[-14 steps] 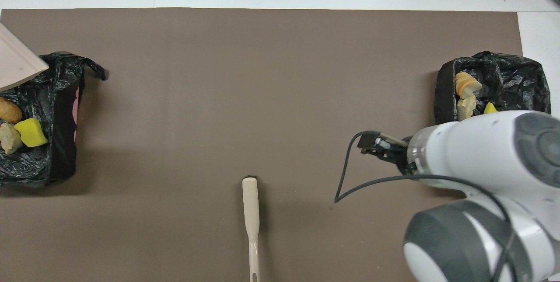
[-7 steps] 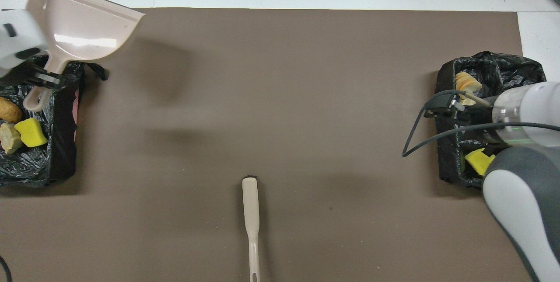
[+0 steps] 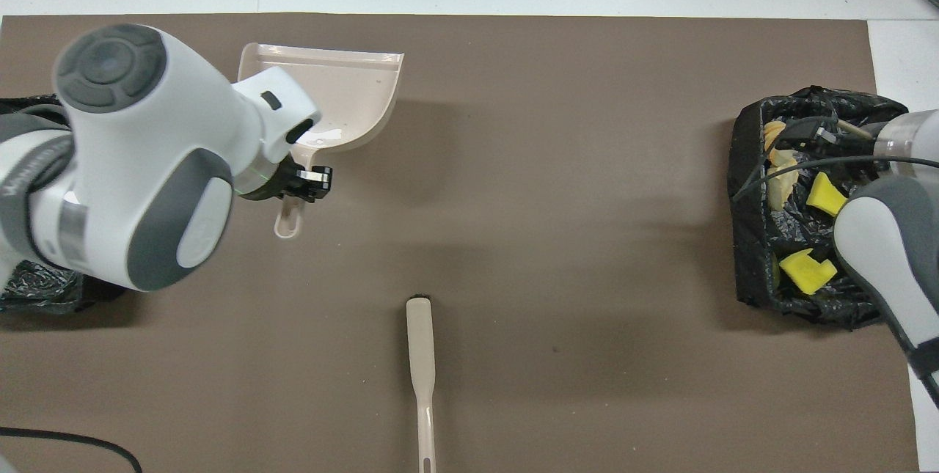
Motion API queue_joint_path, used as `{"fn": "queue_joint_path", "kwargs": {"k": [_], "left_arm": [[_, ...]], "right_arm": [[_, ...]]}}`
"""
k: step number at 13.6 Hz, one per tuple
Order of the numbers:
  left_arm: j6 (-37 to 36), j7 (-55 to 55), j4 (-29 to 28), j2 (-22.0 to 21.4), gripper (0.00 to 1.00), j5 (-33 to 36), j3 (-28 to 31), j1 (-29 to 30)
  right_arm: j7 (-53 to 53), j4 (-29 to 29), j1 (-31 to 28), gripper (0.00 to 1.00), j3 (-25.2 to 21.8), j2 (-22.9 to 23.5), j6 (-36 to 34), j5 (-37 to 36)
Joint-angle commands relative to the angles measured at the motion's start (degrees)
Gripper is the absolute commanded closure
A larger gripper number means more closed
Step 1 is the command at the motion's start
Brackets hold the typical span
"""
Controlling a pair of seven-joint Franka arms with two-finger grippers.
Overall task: Sweep and dump trash in bin
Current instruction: 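Lower the dustpan onto the table and open the left gripper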
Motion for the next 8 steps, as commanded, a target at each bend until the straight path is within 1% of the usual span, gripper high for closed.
{"fn": "queue_joint_path", "kwargs": {"k": [1, 4, 6, 8], "left_arm": [[9.58, -7.66, -1.34, 4.70, 1.00, -1.01, 1.42, -6.50], [13.73, -9.09, -3.18, 6.56, 1.00, -1.01, 1.42, -8.19], [16.11, -9.08, -5.29, 6.56, 1.00, -1.01, 1.42, -9.06], [17.86, -9.35, -5.21, 8.14, 1.00, -1.01, 1.51, -10.65]], "right_arm": [[-1.21, 2.21, -0.98, 0.00, 0.97, 4.53, 4.40, -2.34], [-1.04, 2.04, -1.33, 0.00, 1.06, 4.80, 4.15, -3.67], [-1.13, 2.04, -1.33, 0.04, 1.06, 4.71, 3.62, -3.58], [-0.69, 1.16, -1.24, 0.03, 1.06, 4.28, 3.35, -3.58]]}}
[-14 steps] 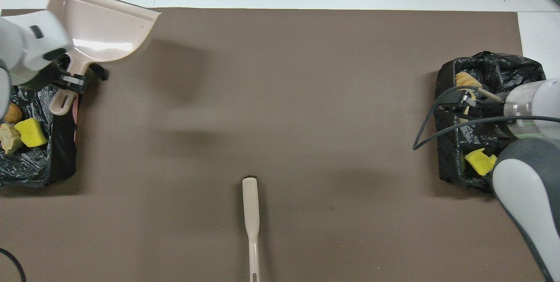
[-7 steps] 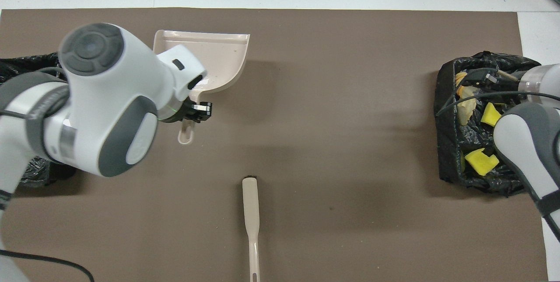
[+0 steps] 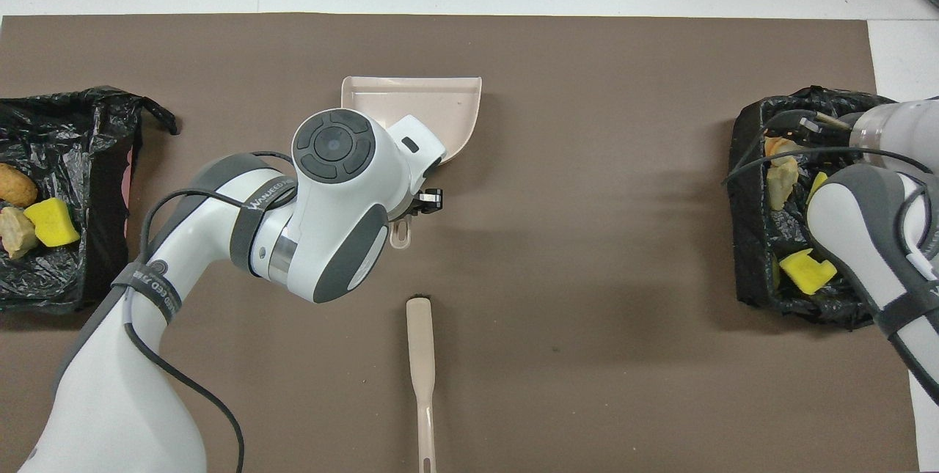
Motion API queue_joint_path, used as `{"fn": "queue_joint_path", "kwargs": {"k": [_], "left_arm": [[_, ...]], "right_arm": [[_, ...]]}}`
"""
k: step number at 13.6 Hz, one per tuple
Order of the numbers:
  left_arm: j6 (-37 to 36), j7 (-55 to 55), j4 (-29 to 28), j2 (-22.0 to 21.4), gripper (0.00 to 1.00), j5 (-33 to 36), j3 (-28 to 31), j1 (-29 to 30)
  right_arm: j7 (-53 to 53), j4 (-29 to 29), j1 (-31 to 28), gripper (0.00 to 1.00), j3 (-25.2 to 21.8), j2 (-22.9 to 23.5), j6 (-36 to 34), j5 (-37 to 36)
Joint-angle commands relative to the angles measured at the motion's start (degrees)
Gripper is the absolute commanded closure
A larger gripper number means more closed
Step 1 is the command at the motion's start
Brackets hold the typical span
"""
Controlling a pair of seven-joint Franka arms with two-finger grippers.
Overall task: Sweep and dump trash in bin
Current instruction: 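Lower the dustpan onto the table and open the left gripper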
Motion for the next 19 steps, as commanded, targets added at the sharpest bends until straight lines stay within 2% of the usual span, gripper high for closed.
{"fn": "queue_joint_path", "kwargs": {"k": [1, 3, 5, 6, 7, 8, 11, 14, 19], "left_arm": [[2.71, -0.60, -1.60, -0.11, 1.00, -0.86, 1.32, -2.50], [2.72, -4.18, -0.73, 2.52, 1.00, -0.51, 1.58, -4.86], [2.89, -4.90, -0.46, 2.62, 1.00, -0.16, 1.50, -4.96], [3.15, -5.86, -0.37, 2.79, 0.93, -0.25, 1.58, -5.23], [4.55, -7.44, -0.55, 2.70, 0.32, -0.08, 1.50, -5.32], [4.91, -8.41, -0.55, 2.70, 0.00, -0.16, 1.50, -5.32], [1.86, -7.99, -0.29, 0.26, 0.00, -0.07, 1.93, -3.83], [-2.73, -7.02, -0.02, -2.65, 0.00, 0.28, 2.64, -1.55], [-12.81, 4.02, -0.72, -10.99, 0.00, 0.28, 2.55, 7.76]], "right_arm": [[-0.37, -0.19, -1.05, 0.00, 0.94, -0.57, -0.96, -1.23], [-1.51, 0.78, -1.14, 0.00, 0.94, -0.75, -2.53, -1.32], [-3.27, 2.71, -0.61, 0.00, 1.03, -3.55, -7.35, -1.32], [-3.01, 4.20, -0.09, 0.00, 1.37, -5.56, -11.55, -1.23], [-2.84, 6.21, 0.70, 0.00, 1.64, -7.15, -16.21, -1.23], [-3.01, 8.06, 2.10, 0.00, 1.64, -8.73, -20.17, -1.32], [-2.75, 12.98, 5.62, 0.00, 1.73, -11.64, -31.33, -1.50], [-2.57, 19.40, 6.68, 0.00, 2.52, -12.17, -43.12, -1.50], [-3.18, 19.60, 6.95, 0.00, 4.80, -16.56, -51.92, -1.32]]}}
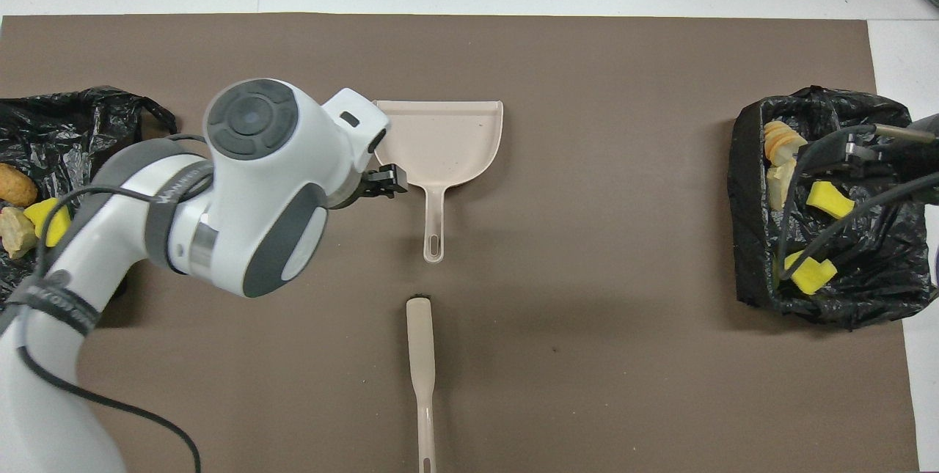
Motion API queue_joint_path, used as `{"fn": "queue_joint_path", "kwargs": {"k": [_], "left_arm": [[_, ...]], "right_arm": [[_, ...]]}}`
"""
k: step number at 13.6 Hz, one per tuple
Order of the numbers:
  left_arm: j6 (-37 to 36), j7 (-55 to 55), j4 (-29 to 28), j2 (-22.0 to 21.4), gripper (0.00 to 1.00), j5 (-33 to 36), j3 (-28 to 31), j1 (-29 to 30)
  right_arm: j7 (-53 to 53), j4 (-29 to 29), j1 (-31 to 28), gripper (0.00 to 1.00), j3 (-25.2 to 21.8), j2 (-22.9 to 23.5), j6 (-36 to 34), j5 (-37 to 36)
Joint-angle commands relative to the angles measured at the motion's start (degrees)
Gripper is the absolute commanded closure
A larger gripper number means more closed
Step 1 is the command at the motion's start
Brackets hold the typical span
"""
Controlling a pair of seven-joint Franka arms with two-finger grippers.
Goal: Sweep and dump trash in bin
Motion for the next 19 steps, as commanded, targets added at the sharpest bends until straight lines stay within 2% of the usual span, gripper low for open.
{"fn": "queue_joint_path", "kwargs": {"k": [1, 6, 11, 16, 19], "left_arm": [[-7.85, 8.49, -1.55, -5.78, 0.00, 0.16, -0.43, 5.75], [-14.20, 20.89, -1.82, -10.71, 0.00, 0.16, -0.43, 15.33], [-15.96, 30.22, -1.56, -15.63, 0.00, 0.34, -0.43, 22.46], [-25.27, 31.03, 4.76, -17.92, 0.00, 0.34, -0.43, 23.44], [-25.72, 30.94, 5.30, -18.01, 0.00, 0.34, -0.34, 23.44]], "right_arm": [[-1.08, -0.89, 0.01, 0.00, 1.67, -2.45, -4.25, -0.74], [-0.99, -0.90, 2.04, 0.00, 2.99, -2.63, -3.74, -1.17], [-1.16, -0.37, 1.86, 0.00, 3.08, -1.75, -3.65, -1.26], [-2.65, 1.03, 1.86, 0.00, 2.99, -1.23, -3.56, -1.26], [-2.75, 1.30, 2.47, 0.00, 2.38, -1.05, -3.56, -1.09]]}}
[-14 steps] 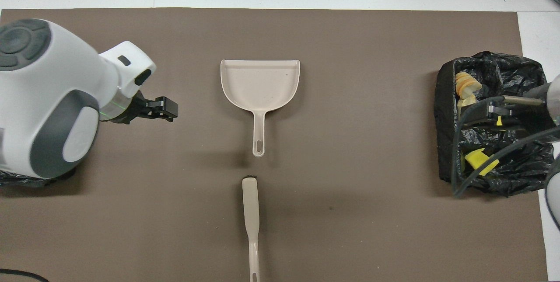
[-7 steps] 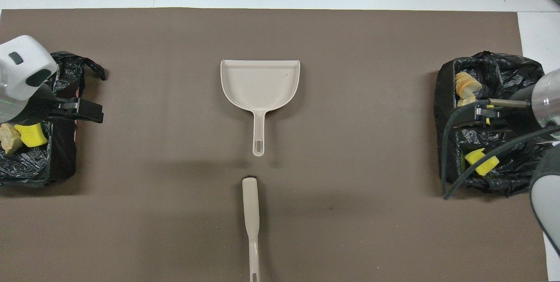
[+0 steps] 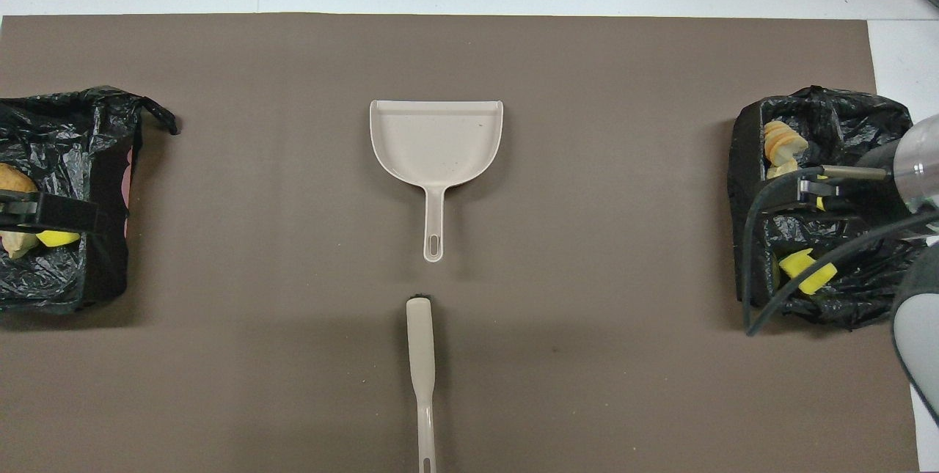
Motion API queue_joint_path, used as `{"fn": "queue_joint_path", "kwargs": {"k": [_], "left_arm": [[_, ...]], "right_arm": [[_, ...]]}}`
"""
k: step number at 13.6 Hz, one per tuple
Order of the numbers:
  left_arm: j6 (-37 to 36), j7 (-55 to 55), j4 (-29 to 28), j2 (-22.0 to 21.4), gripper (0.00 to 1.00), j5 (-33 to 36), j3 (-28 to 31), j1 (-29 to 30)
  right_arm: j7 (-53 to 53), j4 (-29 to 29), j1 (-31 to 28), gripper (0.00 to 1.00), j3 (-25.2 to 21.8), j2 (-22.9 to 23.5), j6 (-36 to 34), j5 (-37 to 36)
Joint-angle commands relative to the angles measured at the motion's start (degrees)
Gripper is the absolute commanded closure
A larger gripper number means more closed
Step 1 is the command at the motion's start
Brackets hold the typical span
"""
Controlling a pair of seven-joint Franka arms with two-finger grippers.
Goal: Sweep and dump trash in bin
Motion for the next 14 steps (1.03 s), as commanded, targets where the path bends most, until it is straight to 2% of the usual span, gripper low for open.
{"fn": "queue_joint_path", "kwargs": {"k": [1, 4, 7, 14], "left_arm": [[-2.11, 0.30, 1.28, -0.06, 0.00, 0.32, -0.58, 0.76], [-2.55, 0.03, 1.19, -1.20, 0.00, 0.32, -1.02, 0.75], [-1.50, -0.05, 1.10, -1.21, 0.00, 0.23, -0.85, 0.84], [-1.32, 0.12, 1.02, -1.30, 0.00, 0.23, -0.58, 0.93]], "right_arm": [[-1.81, 1.12, 1.36, 0.00, -0.78, 0.67, 0.09, -1.23], [-1.28, 1.12, 4.44, 0.00, -3.94, 0.85, 0.18, -1.23], [-1.46, 1.12, 9.71, 0.00, -9.74, 0.85, 0.53, -1.06], [-1.90, 1.99, 8.58, 0.00, -9.84, 1.54, 0.53, -1.14]]}}
